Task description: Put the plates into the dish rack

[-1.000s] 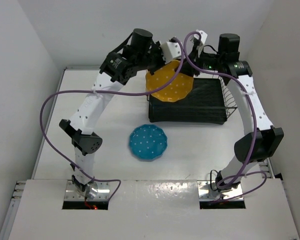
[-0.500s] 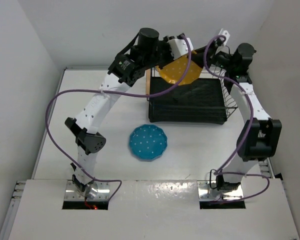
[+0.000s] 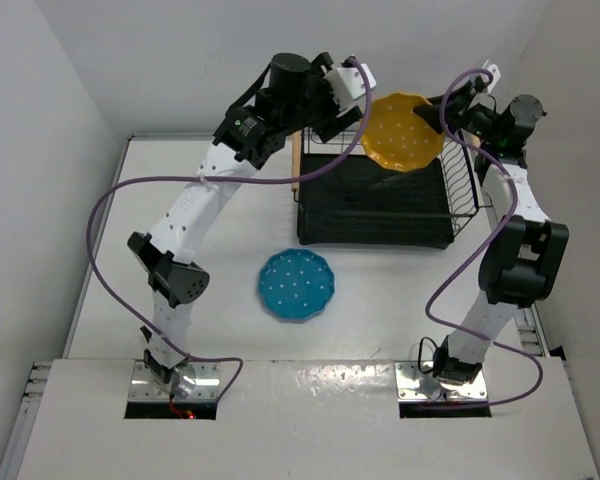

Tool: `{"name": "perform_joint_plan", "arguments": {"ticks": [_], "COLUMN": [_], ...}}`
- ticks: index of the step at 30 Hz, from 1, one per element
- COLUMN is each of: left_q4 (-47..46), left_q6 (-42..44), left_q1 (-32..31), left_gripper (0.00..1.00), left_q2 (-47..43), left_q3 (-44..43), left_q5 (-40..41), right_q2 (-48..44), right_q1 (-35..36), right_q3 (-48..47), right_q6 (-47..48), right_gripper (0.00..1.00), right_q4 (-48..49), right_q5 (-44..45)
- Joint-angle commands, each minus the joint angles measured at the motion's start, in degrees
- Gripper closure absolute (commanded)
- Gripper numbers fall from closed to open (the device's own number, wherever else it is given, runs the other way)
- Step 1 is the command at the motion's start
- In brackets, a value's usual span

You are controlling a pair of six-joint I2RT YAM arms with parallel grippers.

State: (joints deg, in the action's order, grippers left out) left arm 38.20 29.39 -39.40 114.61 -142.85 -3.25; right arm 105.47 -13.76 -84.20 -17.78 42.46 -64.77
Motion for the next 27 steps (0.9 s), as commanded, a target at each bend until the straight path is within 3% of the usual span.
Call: {"name": "perform_joint_plan", "arguments": {"ticks": [1, 6, 14, 16, 20, 25, 27], "left_q4": [0.6, 3.4, 3.9, 3.9, 3.9, 3.9, 3.9], "left_q6": [-3.6, -6.7, -8.6, -8.6, -8.6, -9.2, -9.2], "left_q1": [4.3, 9.9, 13.3, 13.8, 15.1, 17.3, 17.9], "left_gripper": [0.21, 0.21, 0.21, 0.21, 0.21, 0.21, 0.21], "left_q2": [-3.2, -4.7, -4.0, -3.4, -2.7, -1.7, -1.7], "left_q3": [2.8, 6.3, 8.5, 8.5, 8.5, 9.6, 9.6], "left_q5": [0.8, -1.2, -3.2, -3.2, -4.4, -4.9, -4.9], "right_q2": [-5.7, -8.0, -5.1, -4.8, -5.2, -3.3, -2.4], "right_q1": [-1.5, -4.3, -4.8, -3.8, -0.6, -0.8, -1.7], "right_q3": [1.5, 5.7, 5.9, 5.2, 4.3, 5.3, 4.7], "right_q6": [9.6, 23.7, 26.5, 33.8, 58.1, 57.4, 50.9], "right_gripper": [1.0, 1.0, 1.0, 1.0, 1.0, 1.0, 1.0], "right_q4": [-1.5, -12.7, -6.9, -13.6, -30.8, -25.8, -22.3], "right_q5": [-1.2, -0.9, 1.7, 1.9, 7.3, 5.6, 2.6]}}
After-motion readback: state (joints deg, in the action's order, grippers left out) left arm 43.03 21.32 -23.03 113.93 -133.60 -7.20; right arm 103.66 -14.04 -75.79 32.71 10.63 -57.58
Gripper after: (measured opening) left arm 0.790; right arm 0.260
